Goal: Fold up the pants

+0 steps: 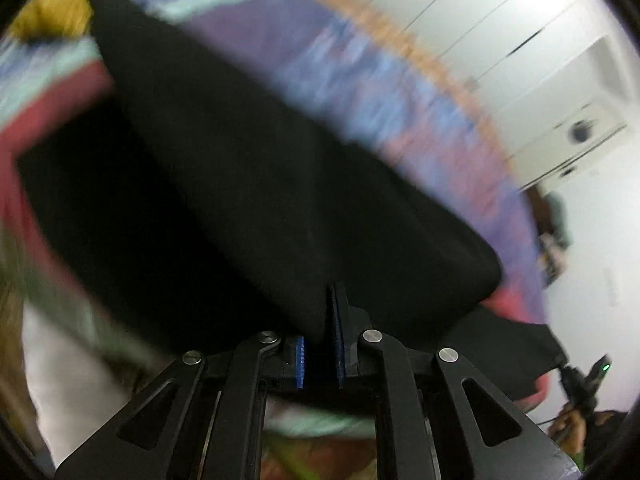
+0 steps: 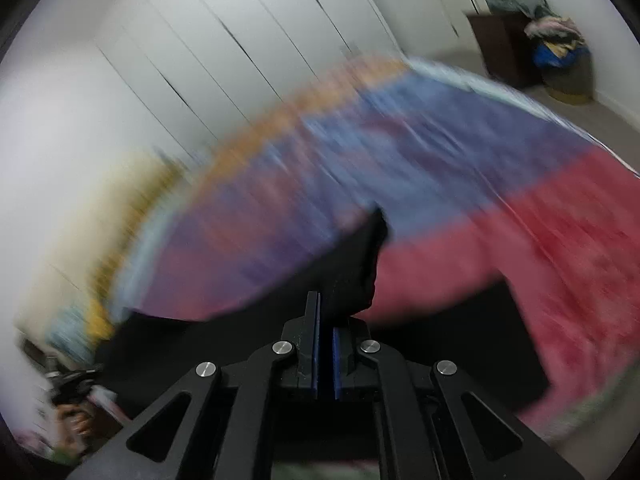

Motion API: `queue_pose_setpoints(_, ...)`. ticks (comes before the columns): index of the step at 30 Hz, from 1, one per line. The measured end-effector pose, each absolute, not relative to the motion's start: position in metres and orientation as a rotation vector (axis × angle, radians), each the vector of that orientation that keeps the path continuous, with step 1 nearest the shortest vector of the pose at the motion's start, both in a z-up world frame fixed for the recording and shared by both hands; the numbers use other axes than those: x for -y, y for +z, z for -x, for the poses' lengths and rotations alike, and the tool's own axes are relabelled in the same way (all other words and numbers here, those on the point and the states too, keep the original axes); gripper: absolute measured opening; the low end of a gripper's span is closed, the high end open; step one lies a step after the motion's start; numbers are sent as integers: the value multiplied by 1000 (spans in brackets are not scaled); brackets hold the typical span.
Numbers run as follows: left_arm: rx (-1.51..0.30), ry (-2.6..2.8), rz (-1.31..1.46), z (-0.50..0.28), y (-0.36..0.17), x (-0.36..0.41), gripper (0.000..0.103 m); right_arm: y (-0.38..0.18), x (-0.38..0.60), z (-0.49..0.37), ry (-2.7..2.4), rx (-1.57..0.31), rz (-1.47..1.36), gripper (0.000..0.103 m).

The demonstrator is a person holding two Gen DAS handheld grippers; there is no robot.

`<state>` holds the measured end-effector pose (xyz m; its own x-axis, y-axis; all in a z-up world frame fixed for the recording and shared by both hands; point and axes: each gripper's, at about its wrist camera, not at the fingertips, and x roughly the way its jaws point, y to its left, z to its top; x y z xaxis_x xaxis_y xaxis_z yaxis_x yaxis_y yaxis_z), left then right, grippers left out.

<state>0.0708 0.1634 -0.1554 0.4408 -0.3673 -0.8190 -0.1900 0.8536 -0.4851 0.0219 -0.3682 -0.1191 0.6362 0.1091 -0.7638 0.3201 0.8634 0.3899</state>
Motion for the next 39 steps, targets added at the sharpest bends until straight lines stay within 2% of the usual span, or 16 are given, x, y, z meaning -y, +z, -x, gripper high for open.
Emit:
queue_pose_setpoints(3, -1135, -122, 576, -62, -167, -156, 7, -155, 378, -21, -192, -1054, -513, 5)
queue_pose_setpoints(6, -1151, -138, 542, -63, -162, -148, 7, -163, 390, -20, -232, -1098, -534, 5)
queue_pose_setpoints(10, -1162, -149, 503, -56, -160, -136, 10, -161, 382, -18, -286, -1165, -389, 5)
queue_pose_setpoints(31, -1163, -216, 389, -65, -166, -106, 11, -168, 403, -3, -473, -1182, -410, 5)
queue_pose_setpoints(39, -1171, -212, 255, -63, -160, -83, 10, -166, 404, 1, -499, -1173, -404, 5)
